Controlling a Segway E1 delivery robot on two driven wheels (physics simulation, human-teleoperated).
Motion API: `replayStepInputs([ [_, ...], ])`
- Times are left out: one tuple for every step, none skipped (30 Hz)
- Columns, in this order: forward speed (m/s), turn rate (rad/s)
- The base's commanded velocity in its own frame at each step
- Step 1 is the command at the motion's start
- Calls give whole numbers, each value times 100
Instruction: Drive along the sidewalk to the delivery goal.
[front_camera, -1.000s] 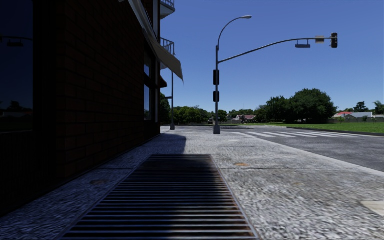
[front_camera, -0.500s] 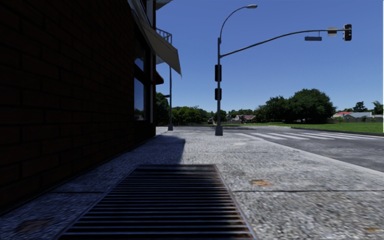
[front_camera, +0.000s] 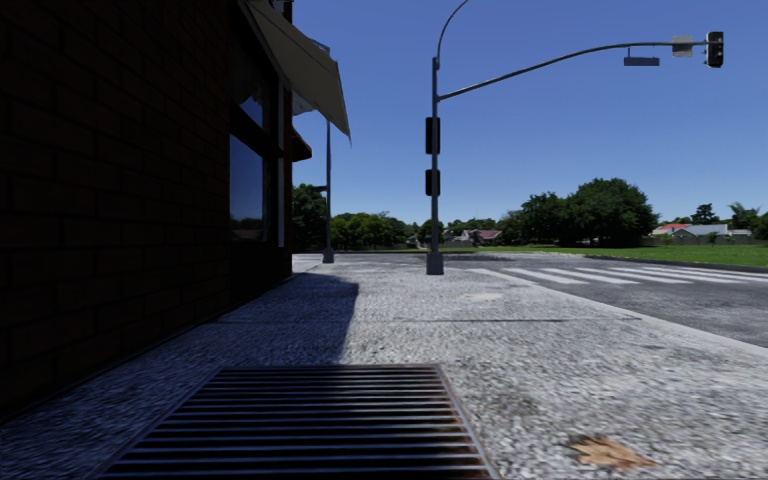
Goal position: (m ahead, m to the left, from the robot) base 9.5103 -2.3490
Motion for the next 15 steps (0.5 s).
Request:
replayStepInputs([
  [200,-23],
  [200,-24],
  [200,-24],
  [200,-24],
  [200,-24],
  [200,-24],
  [200,-24],
  [200,-24],
  [200,-25],
  [200,-27],
  [200,-30],
  [200,-31],
  [200,-31],
  [200,-31],
  [200,-31],
])
